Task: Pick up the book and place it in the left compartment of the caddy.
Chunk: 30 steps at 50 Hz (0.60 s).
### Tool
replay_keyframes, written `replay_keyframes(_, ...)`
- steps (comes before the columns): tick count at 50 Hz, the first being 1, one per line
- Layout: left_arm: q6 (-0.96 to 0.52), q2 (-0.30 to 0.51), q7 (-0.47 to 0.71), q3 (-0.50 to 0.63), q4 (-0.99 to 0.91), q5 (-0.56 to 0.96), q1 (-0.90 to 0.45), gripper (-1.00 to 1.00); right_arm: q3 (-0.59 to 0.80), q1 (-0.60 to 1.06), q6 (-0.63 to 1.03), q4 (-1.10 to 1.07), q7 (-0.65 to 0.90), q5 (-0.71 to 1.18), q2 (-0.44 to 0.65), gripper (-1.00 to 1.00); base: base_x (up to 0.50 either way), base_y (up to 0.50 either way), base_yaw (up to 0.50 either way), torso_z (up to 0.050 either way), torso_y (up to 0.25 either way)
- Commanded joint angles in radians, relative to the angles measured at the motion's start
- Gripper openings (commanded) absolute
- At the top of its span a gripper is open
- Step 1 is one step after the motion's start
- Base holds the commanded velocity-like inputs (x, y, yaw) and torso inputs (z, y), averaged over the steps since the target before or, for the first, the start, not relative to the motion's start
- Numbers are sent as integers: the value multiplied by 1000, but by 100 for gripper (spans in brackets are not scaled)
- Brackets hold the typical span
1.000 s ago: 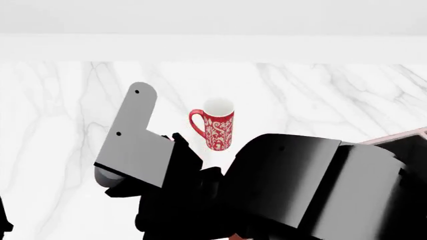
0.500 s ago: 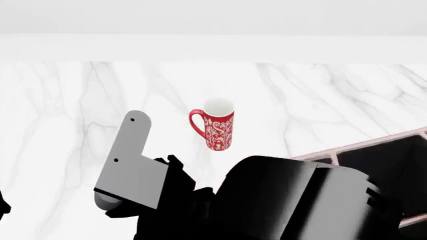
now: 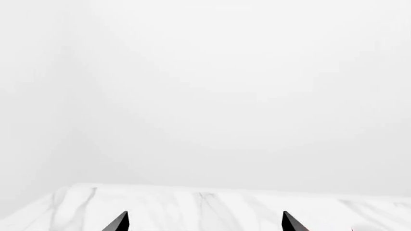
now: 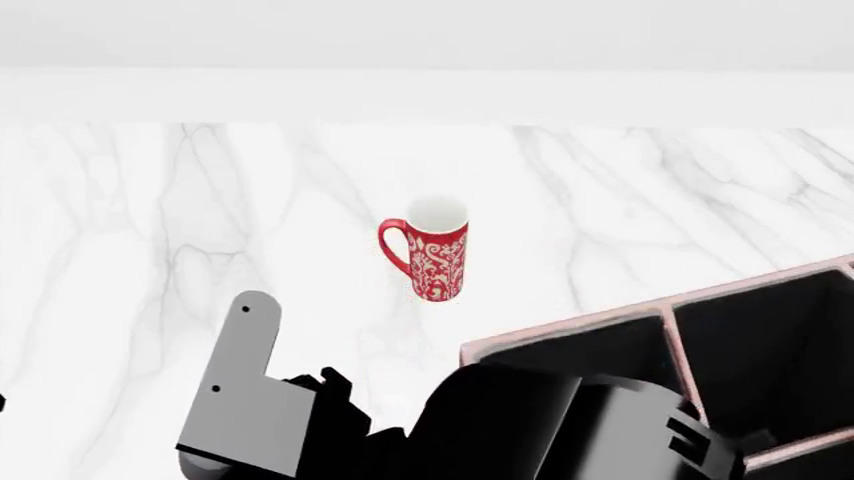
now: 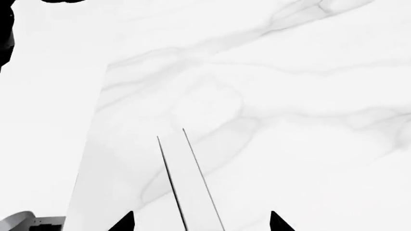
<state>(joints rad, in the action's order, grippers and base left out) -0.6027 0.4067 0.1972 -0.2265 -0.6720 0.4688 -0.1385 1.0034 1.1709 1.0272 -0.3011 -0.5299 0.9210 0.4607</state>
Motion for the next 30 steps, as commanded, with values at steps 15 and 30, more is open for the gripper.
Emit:
replay_keyframes(15,-1,9,7,-9,-13,14,4,100,72,-71,-103,89,1,-107,-35,100,0,0,0,0,0)
replay_keyframes(30,2,13,9,-10,-19,21,8,100,93,-100,-144,123,-8,-129,-51,100,0,0,0,0,0)
